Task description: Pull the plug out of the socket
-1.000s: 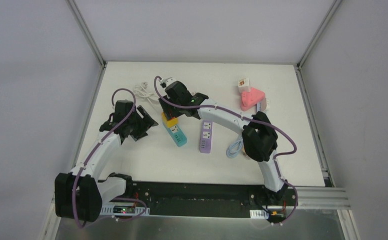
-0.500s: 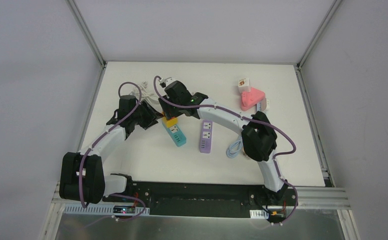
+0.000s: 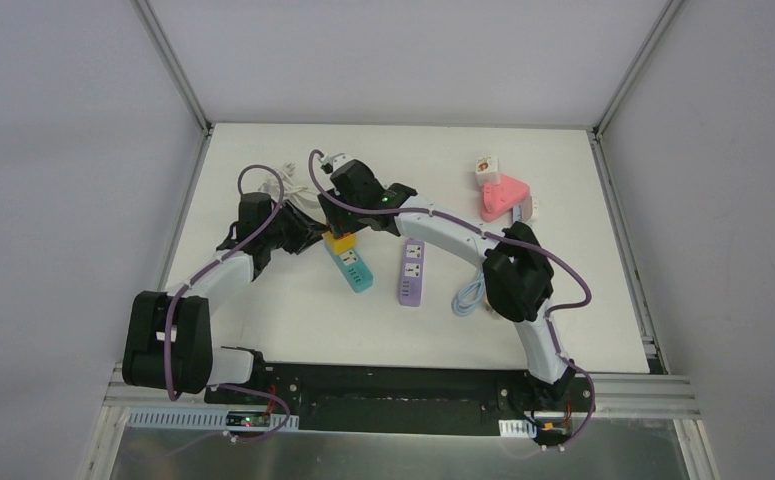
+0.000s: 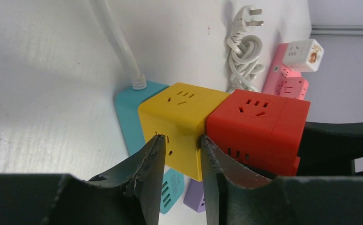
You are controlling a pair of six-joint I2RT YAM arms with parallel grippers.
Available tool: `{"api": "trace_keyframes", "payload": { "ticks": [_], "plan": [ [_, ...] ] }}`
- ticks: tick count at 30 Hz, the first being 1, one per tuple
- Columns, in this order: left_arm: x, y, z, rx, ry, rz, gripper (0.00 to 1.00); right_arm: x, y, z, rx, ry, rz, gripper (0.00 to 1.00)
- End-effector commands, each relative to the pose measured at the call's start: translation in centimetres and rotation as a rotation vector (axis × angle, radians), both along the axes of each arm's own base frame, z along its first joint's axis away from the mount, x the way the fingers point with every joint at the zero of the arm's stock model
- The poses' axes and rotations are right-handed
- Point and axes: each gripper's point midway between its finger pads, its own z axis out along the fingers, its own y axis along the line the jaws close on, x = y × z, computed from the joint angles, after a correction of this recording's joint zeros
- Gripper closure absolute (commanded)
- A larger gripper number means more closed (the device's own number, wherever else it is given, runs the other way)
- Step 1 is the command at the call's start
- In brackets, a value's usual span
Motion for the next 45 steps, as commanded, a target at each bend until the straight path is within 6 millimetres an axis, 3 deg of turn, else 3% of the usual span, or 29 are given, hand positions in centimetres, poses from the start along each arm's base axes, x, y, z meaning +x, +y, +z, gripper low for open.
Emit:
{"api": "trace_keyframes", "payload": {
  "ticks": [1, 8, 16, 21, 24, 31, 34, 38, 41, 45],
  "plan": [
    [-3.3, 0.7, -5.5, 0.033, 0.158, 0.016, 0.7, -0.2, 2.5, 4.4, 0.134, -0.023, 0.035, 1.0],
    [-5.2, 1.0, -7.6, 0.05, 0.221, 0.018, 0.75, 0.2, 2.4, 3.2, 0.014, -0.136, 0.026, 1.0],
    [-6.7, 1.9, -8.7, 0.102, 0.272, 0.02, 0.77, -0.8, 3.2, 7.9, 0.304, 0.024, 0.061, 1.0],
    [-7.3, 2.2, -9.0, 0.129, 0.304, 0.021, 0.77, -0.5, 3.1, 5.0, 0.106, -0.083, 0.043, 1.0],
    [-7.6, 2.5, -9.2, 0.149, 0.331, 0.021, 0.77, 0.1, 2.5, 4.5, 0.052, -0.123, 0.027, 1.0],
    [-8.3, 2.9, -9.8, 0.176, 0.38, 0.024, 0.78, -1.2, 3.7, 8.1, 0.33, 0.058, 0.087, 1.0],
    [-8.5, 2.9, -10.2, 0.175, 0.4, 0.019, 0.78, -2.7, 4.3, 5.6, 0.198, 0.009, 0.119, 1.0],
    [-8.9, 2.9, -10.9, 0.175, 0.421, 0.017, 0.78, -1.6, 3.5, 3.0, 0.008, -0.112, 0.074, 1.0],
    [-9.0, 2.8, -11.1, 0.17, 0.429, 0.015, 0.78, -1.0, 3.3, 4.2, 0.043, -0.126, 0.064, 1.0],
    [-9.2, 2.8, -11.4, 0.172, 0.441, 0.015, 0.78, -1.5, 3.9, 7.0, 0.248, 0.011, 0.091, 1.0]
  ]
}}
